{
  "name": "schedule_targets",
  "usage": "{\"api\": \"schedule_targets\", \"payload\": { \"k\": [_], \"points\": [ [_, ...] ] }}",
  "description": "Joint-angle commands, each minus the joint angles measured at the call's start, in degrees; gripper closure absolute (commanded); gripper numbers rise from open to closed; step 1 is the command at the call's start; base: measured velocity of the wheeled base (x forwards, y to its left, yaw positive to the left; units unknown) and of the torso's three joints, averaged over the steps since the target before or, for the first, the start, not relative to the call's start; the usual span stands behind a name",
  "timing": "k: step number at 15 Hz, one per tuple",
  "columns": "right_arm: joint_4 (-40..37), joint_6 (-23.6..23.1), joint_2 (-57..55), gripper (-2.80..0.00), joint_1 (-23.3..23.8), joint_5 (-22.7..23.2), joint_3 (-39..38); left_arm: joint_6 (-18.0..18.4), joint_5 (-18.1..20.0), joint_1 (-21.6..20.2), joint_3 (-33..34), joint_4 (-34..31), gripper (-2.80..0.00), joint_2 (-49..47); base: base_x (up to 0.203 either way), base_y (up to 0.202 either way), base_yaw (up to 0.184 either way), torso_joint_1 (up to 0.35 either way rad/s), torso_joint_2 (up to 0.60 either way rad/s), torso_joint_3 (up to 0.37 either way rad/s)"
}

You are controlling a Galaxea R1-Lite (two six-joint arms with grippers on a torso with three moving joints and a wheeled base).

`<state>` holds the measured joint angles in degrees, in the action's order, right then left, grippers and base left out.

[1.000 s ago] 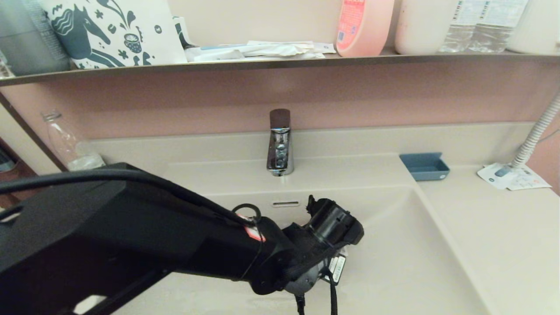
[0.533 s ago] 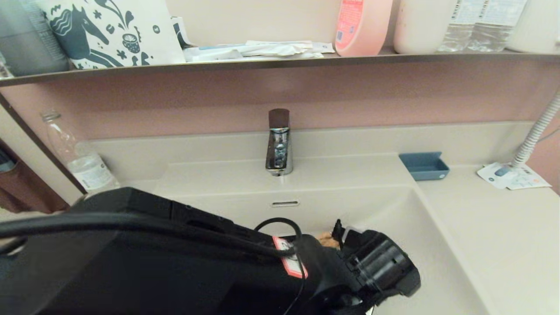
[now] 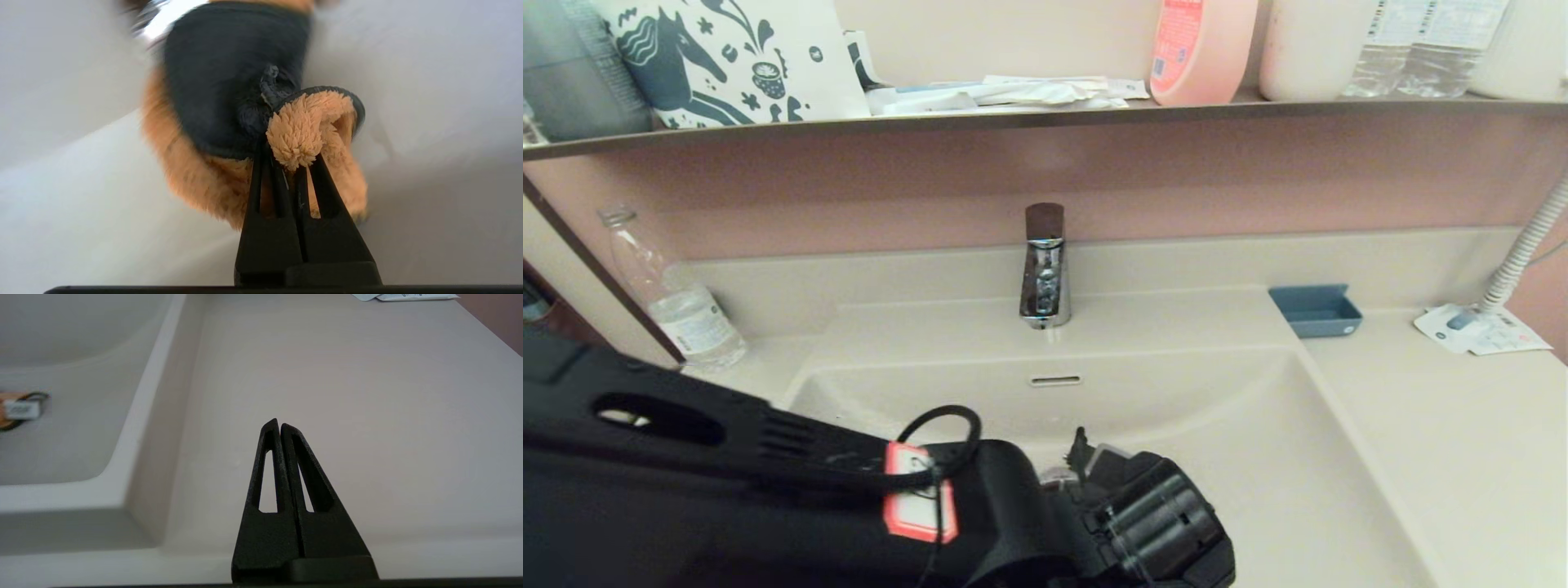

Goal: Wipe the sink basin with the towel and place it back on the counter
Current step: Wipe the sink

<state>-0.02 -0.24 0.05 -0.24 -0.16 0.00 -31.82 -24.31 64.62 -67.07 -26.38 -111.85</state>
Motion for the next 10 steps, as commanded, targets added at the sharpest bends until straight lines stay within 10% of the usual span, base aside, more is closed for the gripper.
{"api": "schedule_targets", "payload": {
  "k": [1, 10],
  "points": [
    [0.0, 0.0, 0.0, 0.00, 0.0, 0.0, 0.0, -0.1, -0.3, -0.8, 3.1, -0.3, 0.00, 7.4, 0.000, 0.000, 0.000, 0.000, 0.00, 0.000],
    [0.0, 0.0, 0.0, 0.00, 0.0, 0.0, 0.0, 13.1, -4.8, -15.0, 4.6, -11.0, 0.00, 36.1, 0.000, 0.000, 0.000, 0.000, 0.00, 0.000]
  ]
}}
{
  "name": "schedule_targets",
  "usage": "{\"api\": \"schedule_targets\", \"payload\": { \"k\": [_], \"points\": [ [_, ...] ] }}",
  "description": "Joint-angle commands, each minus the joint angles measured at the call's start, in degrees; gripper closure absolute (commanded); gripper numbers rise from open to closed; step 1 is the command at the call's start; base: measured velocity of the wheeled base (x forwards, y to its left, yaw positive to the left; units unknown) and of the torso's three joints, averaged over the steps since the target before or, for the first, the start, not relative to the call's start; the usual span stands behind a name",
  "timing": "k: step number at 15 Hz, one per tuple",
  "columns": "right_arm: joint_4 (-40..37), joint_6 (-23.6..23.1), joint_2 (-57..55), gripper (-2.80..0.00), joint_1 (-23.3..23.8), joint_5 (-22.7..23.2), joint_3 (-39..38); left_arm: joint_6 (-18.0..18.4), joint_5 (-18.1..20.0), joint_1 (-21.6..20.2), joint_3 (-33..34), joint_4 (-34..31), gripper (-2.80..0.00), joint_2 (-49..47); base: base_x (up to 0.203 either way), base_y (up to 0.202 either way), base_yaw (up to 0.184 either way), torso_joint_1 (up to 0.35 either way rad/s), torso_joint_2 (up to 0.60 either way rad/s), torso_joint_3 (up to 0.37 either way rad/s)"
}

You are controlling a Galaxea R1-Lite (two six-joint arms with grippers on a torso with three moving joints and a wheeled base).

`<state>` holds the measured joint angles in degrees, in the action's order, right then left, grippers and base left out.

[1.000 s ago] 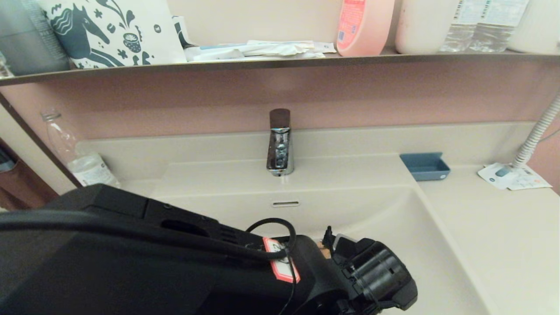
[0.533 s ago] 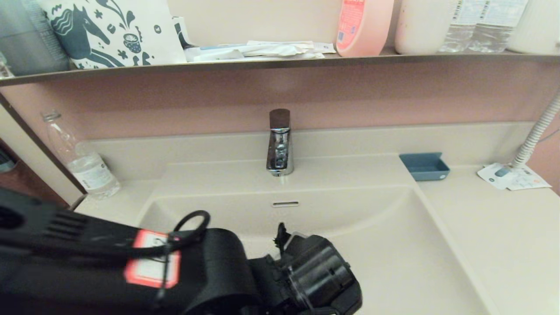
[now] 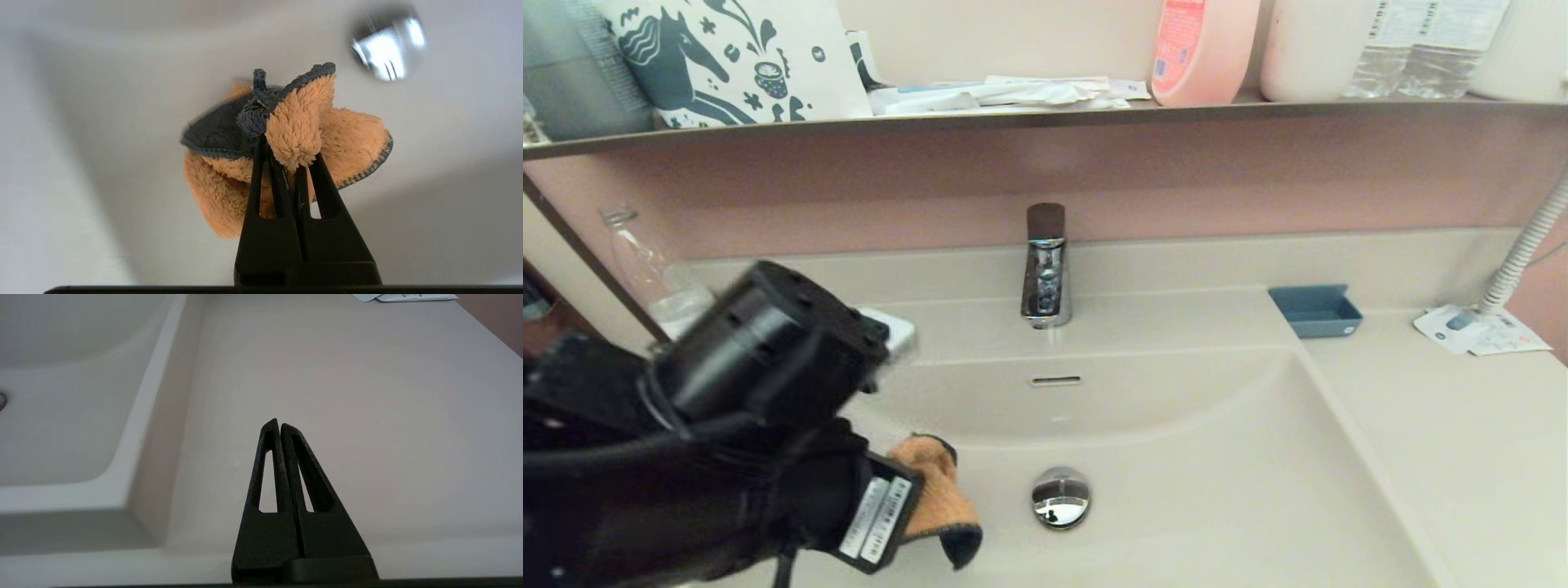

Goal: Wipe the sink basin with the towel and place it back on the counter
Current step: Wipe the sink

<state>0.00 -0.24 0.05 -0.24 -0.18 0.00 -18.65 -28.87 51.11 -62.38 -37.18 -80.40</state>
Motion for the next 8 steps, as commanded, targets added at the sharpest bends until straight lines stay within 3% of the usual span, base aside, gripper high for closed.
{"api": "schedule_targets", "payload": {
  "k": [1, 4, 8],
  "points": [
    [0.0, 0.0, 0.0, 0.00, 0.0, 0.0, 0.0, 0.3, -0.8, -3.9, -0.4, 1.8, 0.00, 5.3, 0.000, 0.000, 0.000, 0.000, 0.00, 0.000],
    [0.0, 0.0, 0.0, 0.00, 0.0, 0.0, 0.0, 2.5, -0.6, -10.2, 0.3, 18.0, 0.00, 4.5, 0.000, 0.000, 0.000, 0.000, 0.00, 0.000],
    [0.0, 0.0, 0.0, 0.00, 0.0, 0.0, 0.0, 10.4, 9.3, -21.8, 12.5, 51.4, 0.00, -2.0, 0.000, 0.000, 0.000, 0.000, 0.00, 0.000]
  ]
}}
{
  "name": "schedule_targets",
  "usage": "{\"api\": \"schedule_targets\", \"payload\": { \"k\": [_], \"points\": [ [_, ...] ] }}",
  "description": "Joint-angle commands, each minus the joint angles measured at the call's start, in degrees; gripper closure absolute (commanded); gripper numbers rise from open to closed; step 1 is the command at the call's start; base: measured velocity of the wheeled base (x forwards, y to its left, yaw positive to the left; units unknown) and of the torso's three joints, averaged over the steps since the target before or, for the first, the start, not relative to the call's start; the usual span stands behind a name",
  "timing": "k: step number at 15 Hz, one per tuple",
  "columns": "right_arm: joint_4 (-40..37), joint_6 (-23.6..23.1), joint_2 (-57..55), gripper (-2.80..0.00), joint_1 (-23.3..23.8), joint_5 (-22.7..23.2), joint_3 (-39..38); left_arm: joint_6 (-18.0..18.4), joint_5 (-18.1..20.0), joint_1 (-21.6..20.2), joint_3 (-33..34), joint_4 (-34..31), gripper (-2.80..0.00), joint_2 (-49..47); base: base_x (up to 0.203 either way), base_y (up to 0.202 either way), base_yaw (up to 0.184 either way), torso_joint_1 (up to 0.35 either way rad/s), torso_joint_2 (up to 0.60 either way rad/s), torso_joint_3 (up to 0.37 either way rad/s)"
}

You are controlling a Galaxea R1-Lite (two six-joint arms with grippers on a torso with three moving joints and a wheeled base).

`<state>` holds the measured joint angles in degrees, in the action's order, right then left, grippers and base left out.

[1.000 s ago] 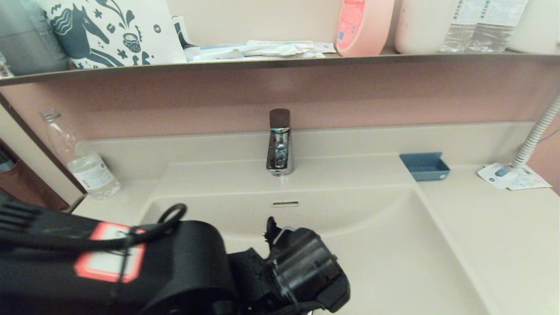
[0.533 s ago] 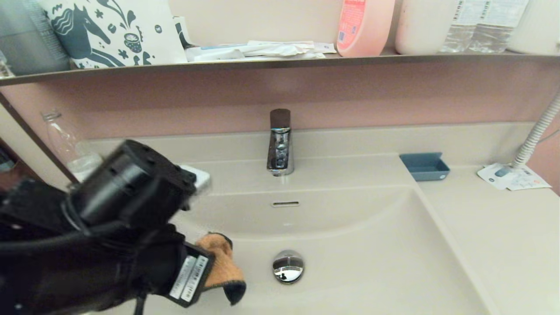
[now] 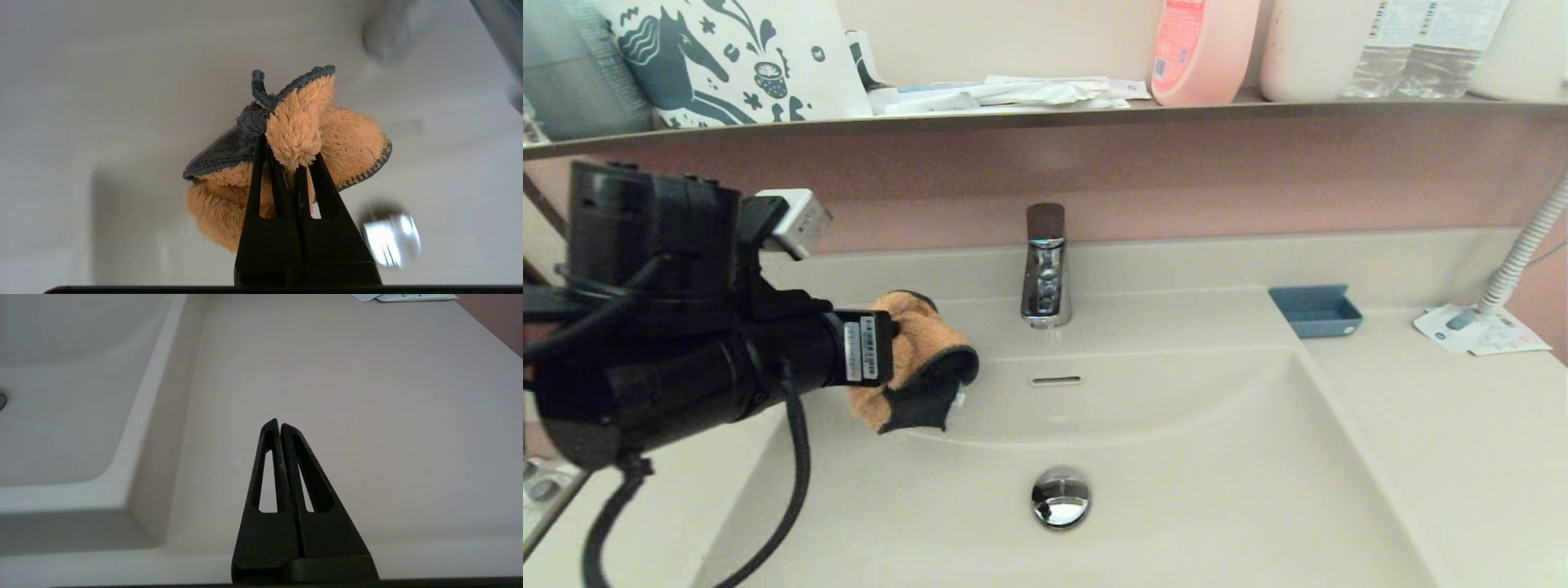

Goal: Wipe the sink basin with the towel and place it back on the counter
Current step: Wipe the sink

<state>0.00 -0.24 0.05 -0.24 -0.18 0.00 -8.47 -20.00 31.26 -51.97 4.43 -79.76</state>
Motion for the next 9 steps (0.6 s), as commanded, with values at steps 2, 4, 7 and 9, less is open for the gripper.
{"api": "schedule_targets", "payload": {
  "k": [2, 4, 7, 9],
  "points": [
    [0.0, 0.0, 0.0, 0.00, 0.0, 0.0, 0.0, 2.3, 2.5, -5.1, 7.1, 24.0, 0.00, -9.1, 0.000, 0.000, 0.000, 0.000, 0.00, 0.000],
    [0.0, 0.0, 0.0, 0.00, 0.0, 0.1, 0.0, 5.2, 5.1, -8.6, 8.8, 33.8, 0.00, -15.5, 0.000, 0.000, 0.000, 0.000, 0.00, 0.000],
    [0.0, 0.0, 0.0, 0.00, 0.0, 0.0, 0.0, 9.5, 7.7, -11.9, 8.1, 43.8, 0.00, -23.3, 0.000, 0.000, 0.000, 0.000, 0.00, 0.000],
    [0.0, 0.0, 0.0, 0.00, 0.0, 0.0, 0.0, 9.2, 6.3, -10.1, 7.8, 47.8, 0.00, -27.3, 0.000, 0.000, 0.000, 0.000, 0.00, 0.000]
  ]
}}
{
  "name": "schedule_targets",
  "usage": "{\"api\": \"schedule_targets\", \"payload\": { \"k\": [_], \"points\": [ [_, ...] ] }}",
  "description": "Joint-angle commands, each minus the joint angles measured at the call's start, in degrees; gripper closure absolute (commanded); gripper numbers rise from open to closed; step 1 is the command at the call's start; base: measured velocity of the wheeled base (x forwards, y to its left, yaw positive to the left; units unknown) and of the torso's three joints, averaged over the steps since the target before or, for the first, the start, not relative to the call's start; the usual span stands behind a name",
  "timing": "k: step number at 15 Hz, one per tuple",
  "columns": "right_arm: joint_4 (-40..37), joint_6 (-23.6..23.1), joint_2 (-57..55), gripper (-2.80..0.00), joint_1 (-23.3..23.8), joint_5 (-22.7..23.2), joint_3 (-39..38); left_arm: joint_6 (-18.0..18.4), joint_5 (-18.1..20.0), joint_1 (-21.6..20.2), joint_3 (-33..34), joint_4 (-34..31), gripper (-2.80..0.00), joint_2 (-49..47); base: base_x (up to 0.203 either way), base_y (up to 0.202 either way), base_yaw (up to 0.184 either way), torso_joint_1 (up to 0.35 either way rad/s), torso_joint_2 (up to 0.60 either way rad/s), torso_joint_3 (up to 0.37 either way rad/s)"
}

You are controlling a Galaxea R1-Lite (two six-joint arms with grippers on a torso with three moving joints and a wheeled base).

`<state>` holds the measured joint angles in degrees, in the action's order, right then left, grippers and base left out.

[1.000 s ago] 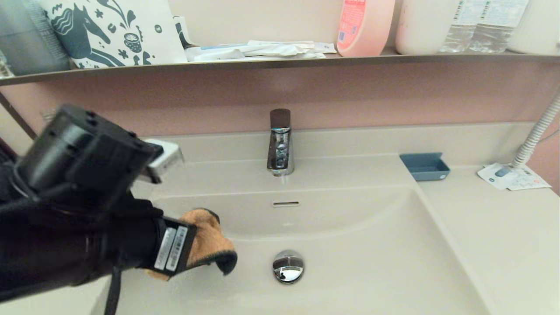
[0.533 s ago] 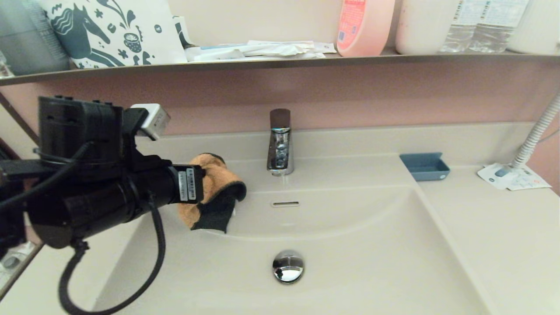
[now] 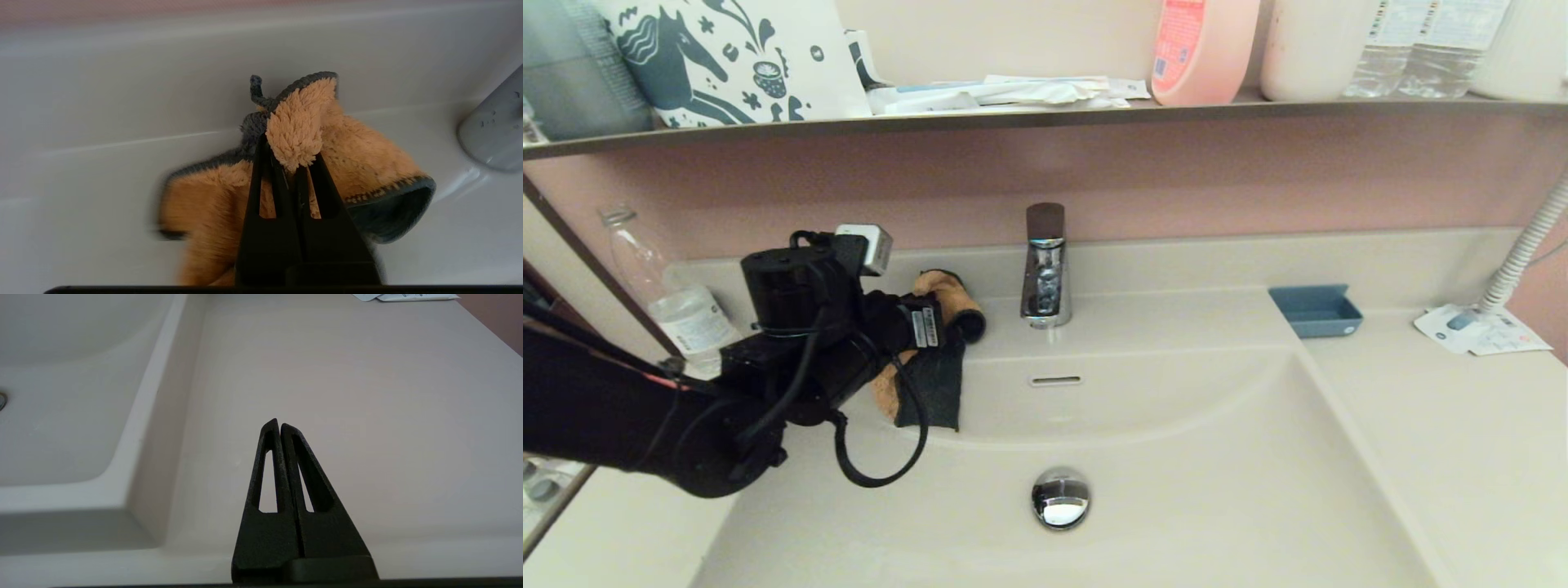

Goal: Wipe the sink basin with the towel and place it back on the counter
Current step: Wipe the sink

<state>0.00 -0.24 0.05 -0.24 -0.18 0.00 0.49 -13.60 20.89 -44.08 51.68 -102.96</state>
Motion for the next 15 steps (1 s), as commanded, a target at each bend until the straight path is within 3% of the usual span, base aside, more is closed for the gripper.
{"api": "schedule_targets", "payload": {
  "k": [1, 5, 9, 15],
  "points": [
    [0.0, 0.0, 0.0, 0.00, 0.0, 0.0, 0.0, -1.4, -0.6, 1.4, -0.4, 3.2, 0.00, -5.9, 0.000, 0.000, 0.000, 0.000, 0.00, 0.000],
    [0.0, 0.0, 0.0, 0.00, 0.0, 0.0, 0.0, -3.5, -1.7, 5.9, -2.1, 5.1, 0.00, -9.6, 0.000, 0.000, 0.000, 0.000, 0.00, 0.000],
    [0.0, 0.0, 0.0, 0.00, 0.0, 0.0, 0.0, -5.4, -7.3, 12.1, -4.0, 4.8, 0.00, -12.1, 0.000, 0.000, 0.000, 0.000, 0.00, 0.000],
    [0.0, 0.0, 0.0, 0.00, 0.0, 0.0, 0.0, -5.4, -9.6, 15.5, -10.1, -0.3, 0.00, -13.5, 0.000, 0.000, 0.000, 0.000, 0.00, 0.000]
  ]
}}
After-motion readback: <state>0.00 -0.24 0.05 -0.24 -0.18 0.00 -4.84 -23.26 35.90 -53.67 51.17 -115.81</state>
